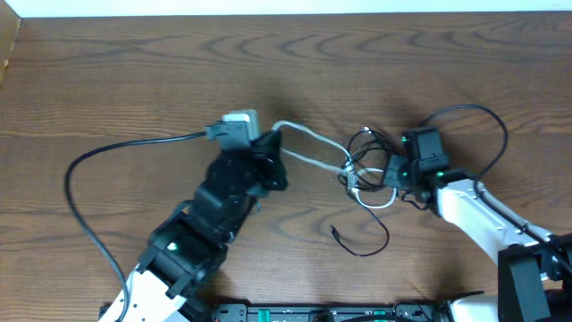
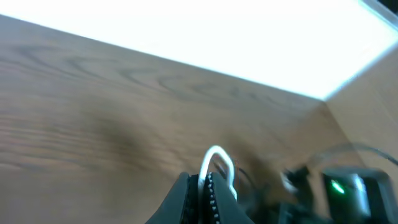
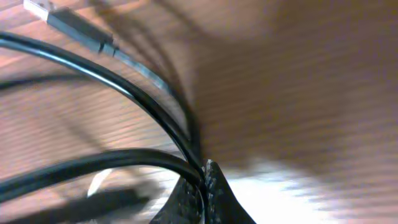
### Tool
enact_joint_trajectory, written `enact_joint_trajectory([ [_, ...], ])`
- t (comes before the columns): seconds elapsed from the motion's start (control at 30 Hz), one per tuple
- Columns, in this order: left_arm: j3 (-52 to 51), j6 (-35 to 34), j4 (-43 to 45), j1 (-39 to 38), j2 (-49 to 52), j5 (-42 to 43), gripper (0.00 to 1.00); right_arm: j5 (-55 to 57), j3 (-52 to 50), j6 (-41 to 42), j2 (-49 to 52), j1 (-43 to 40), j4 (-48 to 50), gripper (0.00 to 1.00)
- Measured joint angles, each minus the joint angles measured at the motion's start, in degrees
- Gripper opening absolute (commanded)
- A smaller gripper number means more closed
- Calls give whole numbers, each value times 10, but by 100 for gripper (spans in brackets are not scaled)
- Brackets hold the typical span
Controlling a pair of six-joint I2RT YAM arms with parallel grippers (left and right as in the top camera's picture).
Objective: Untangle cables
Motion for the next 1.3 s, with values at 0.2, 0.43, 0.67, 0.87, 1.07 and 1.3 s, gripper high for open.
enact_joint_trajectory([
  [0.2,0,6,-2,92,-9,-16,8,15,0,3,0,-64,-35,1],
  [0.43,0,6,-11,189,-9,1,8,34,0,11,0,-135,-67,1],
  [0.67,0,6,-13,236,-9,19,8,38,0,15,0,-173,-69,1],
  [0.87,0,6,-15,291,-8,23,8,42,0,16,0,-227,-83,1],
  [1.07,0,6,-17,349,17,27,8,34,0,13,0,-321,-103,1],
  [1.3,0,6,-17,371,89,32,8,15,0,-9,0,-403,-104,1],
])
